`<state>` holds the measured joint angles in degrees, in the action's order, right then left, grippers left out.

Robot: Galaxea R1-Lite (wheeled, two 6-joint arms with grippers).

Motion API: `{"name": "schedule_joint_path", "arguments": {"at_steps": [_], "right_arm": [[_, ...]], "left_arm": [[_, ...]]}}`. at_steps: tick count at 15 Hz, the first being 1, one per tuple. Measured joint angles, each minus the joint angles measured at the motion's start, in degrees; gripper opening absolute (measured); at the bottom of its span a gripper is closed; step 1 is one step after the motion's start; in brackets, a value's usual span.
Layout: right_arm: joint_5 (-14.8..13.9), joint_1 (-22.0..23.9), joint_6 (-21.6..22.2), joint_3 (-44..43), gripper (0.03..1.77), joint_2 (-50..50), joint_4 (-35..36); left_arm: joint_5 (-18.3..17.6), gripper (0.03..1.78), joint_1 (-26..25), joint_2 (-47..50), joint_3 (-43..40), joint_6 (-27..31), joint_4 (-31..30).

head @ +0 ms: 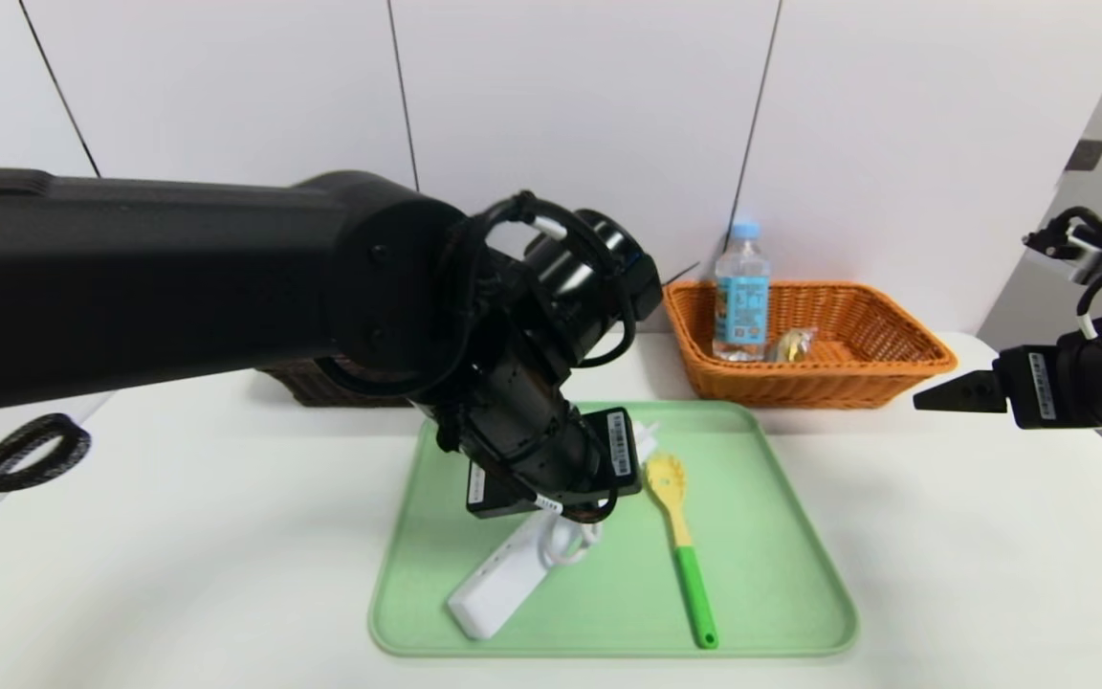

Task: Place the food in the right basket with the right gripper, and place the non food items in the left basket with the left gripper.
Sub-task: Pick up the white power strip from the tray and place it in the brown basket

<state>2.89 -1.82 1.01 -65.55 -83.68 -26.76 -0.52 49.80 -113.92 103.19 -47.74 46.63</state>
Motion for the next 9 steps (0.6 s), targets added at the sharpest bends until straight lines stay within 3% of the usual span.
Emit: {"name": "schedule_joint_path", "arguments": {"at_steps": [9], "right_arm": [[-0.41, -0.05, -0.16, 0.06, 1.70, -0.17, 0.00]], "left_arm": [[-0.46, 0.08, 0.00, 6.36, 2.15, 1.46, 0.15]]}}
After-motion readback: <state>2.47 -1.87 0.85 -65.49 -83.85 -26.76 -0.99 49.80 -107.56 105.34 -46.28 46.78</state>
